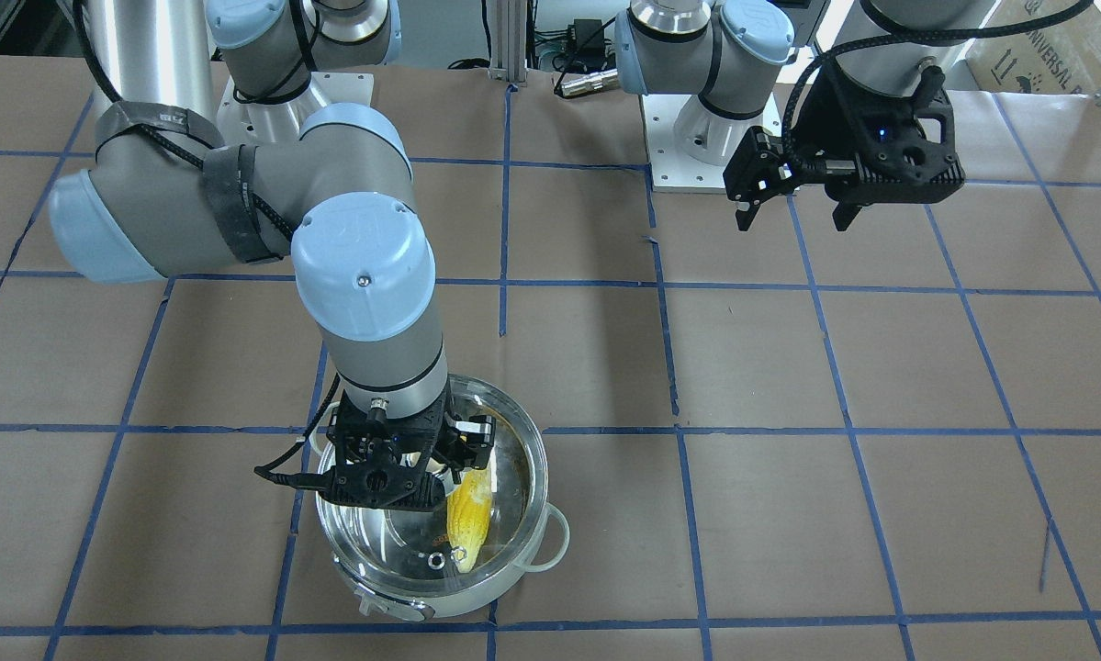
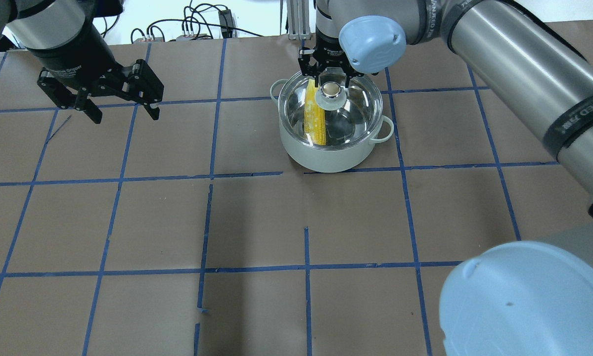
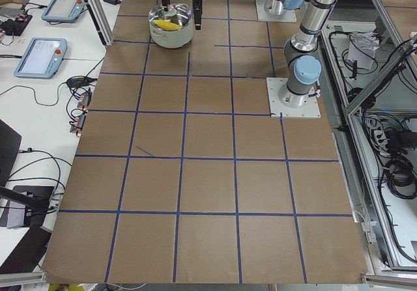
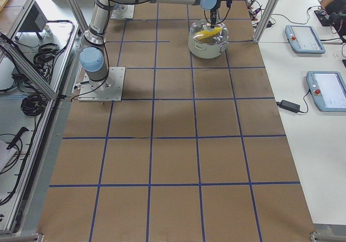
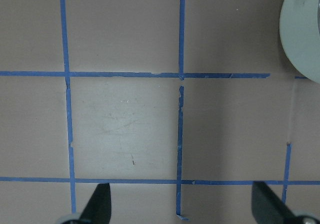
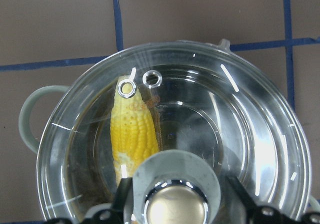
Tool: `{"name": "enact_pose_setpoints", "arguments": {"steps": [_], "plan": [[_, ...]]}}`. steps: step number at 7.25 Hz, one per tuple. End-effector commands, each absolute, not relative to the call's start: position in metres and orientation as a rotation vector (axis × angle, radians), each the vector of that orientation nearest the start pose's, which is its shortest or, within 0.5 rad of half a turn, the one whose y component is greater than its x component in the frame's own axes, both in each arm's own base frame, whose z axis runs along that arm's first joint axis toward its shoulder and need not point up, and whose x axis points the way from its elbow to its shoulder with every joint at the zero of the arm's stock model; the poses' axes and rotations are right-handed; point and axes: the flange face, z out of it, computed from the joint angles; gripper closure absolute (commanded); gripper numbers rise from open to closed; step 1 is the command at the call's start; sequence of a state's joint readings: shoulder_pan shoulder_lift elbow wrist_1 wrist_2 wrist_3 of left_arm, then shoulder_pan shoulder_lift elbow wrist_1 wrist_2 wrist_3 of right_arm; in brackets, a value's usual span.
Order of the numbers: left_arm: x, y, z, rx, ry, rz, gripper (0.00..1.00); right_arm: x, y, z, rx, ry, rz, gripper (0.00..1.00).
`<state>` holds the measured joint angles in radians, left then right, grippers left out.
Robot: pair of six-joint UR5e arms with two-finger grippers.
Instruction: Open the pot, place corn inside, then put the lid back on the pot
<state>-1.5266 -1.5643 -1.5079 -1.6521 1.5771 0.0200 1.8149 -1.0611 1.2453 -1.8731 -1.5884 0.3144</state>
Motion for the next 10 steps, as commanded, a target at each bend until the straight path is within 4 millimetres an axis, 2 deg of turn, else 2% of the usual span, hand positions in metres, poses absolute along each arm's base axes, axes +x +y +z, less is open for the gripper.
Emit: {"name": "enact_pose_setpoints", "arguments": {"steps": [1, 2, 3, 5, 6, 7, 9, 10], "plan": [[-0.112, -0.491, 0.514, -0.043, 3.134, 0.017, 0.0, 0.254, -0.634, 0.429, 0.115, 3.147, -0.206, 0.12], [-0.111, -0.492, 0.514, -0.046, 3.134, 0.02, 0.0, 0.212, -0.626, 0.455, 0.149, 3.148, -0.209, 0.0], [-0.111, -0.493, 0.512, -0.048, 3.134, 0.022, 0.0, 0.178, -0.601, 0.476, 0.139, 3.16, -0.174, 0.0], [-0.111, -0.491, 0.514, -0.041, 3.131, 0.017, 0.0, 0.112, -0.554, 0.487, 0.181, 3.155, -0.163, 0.0], [-0.111, -0.491, 0.513, -0.038, 3.129, 0.025, 0.0, 0.1, -0.535, 0.487, 0.198, 3.155, -0.168, 0.0], [-0.111, -0.491, 0.514, -0.031, 3.131, 0.022, 0.0, 0.103, -0.526, 0.477, 0.196, 3.156, -0.139, 0.0], [-0.11, -0.492, 0.514, -0.024, 3.13, 0.018, 0.0, 0.105, -0.524, 0.478, 0.191, 3.156, -0.146, 0.0], [-0.11, -0.492, 0.514, -0.024, 3.13, 0.017, 0.0, 0.106, -0.527, 0.487, 0.184, 3.153, -0.172, 0.0]]}}
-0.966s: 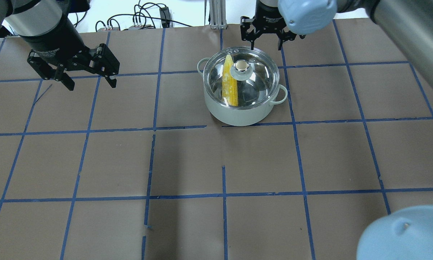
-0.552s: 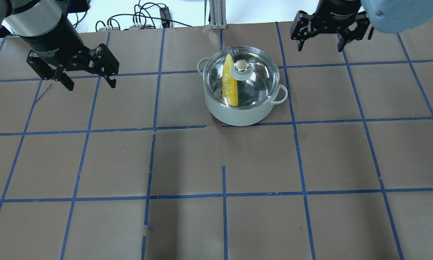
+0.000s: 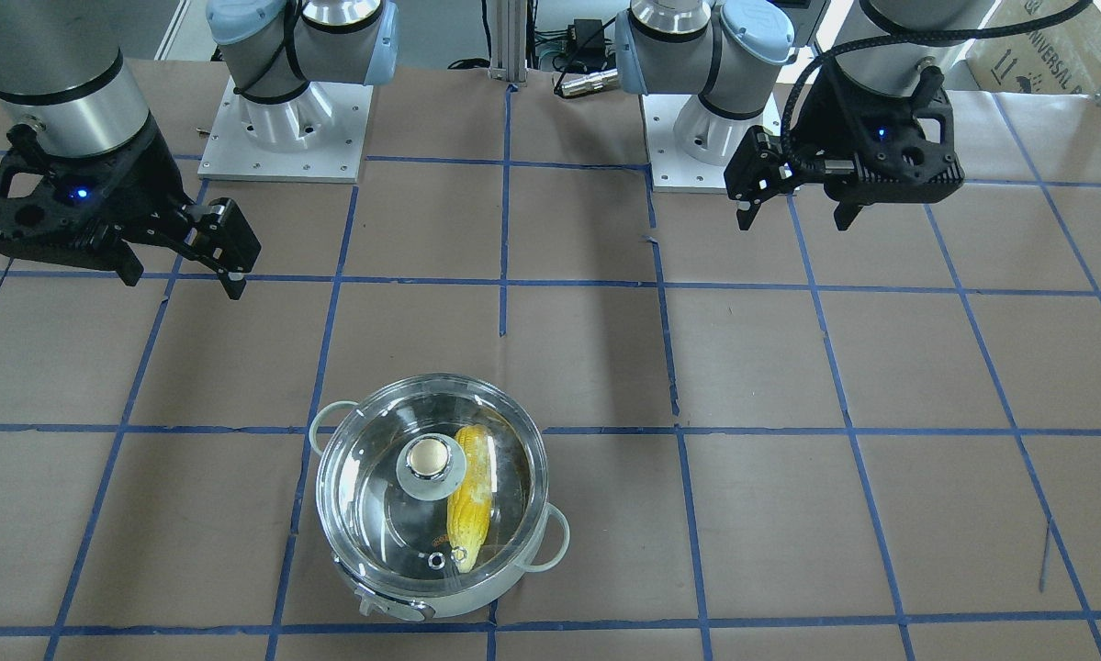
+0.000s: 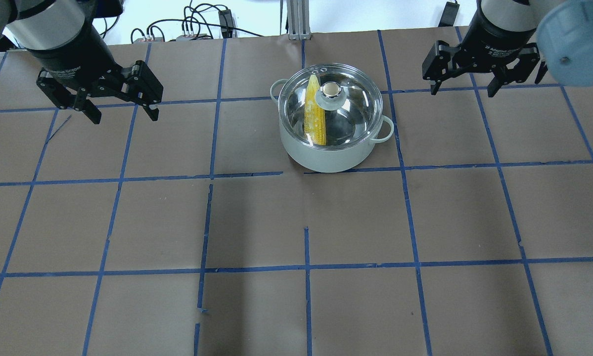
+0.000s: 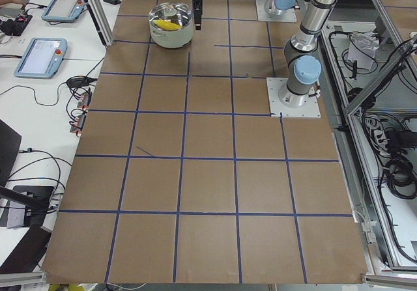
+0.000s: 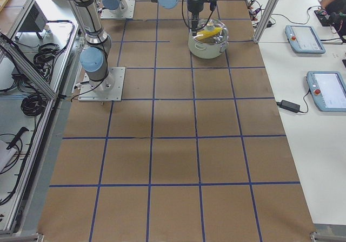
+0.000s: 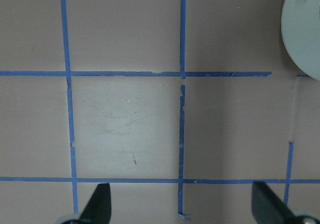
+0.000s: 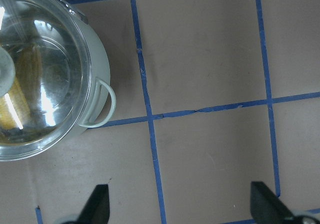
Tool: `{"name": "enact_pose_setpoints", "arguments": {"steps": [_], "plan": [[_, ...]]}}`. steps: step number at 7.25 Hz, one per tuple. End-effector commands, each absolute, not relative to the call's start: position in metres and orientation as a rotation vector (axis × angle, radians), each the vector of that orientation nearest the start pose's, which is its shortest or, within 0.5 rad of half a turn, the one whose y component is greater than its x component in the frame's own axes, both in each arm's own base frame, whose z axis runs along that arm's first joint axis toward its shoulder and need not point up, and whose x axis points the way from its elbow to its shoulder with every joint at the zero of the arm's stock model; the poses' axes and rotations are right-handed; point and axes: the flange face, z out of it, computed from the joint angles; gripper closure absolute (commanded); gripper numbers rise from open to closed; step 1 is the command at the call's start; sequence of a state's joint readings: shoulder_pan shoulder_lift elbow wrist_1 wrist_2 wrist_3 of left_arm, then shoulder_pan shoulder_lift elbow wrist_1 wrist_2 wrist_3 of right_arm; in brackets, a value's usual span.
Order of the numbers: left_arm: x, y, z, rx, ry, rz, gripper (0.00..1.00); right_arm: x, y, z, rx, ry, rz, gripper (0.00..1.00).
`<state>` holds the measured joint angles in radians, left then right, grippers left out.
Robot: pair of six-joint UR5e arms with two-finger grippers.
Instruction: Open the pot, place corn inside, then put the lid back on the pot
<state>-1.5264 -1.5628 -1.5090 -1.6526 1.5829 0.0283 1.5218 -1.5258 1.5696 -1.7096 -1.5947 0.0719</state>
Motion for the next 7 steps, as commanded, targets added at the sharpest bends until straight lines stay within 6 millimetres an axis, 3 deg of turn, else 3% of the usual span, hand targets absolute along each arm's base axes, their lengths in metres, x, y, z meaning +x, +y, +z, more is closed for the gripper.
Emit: {"name": "enact_pose_setpoints", "arguments": {"steps": [1, 5, 7], "plan": [[-0.11, -0.491, 0.515, -0.024, 3.13, 0.015, 0.0, 0.107, -0.533, 0.501, 0.181, 3.151, -0.206, 0.0], [-0.11, -0.491, 0.517, -0.024, 3.129, 0.01, 0.0, 0.115, -0.536, 0.511, 0.177, 3.145, -0.243, 0.0], [-0.11, -0.491, 0.517, -0.024, 3.129, 0.01, 0.0, 0.136, -0.537, 0.504, 0.124, 3.122, -0.223, 0.0]]}}
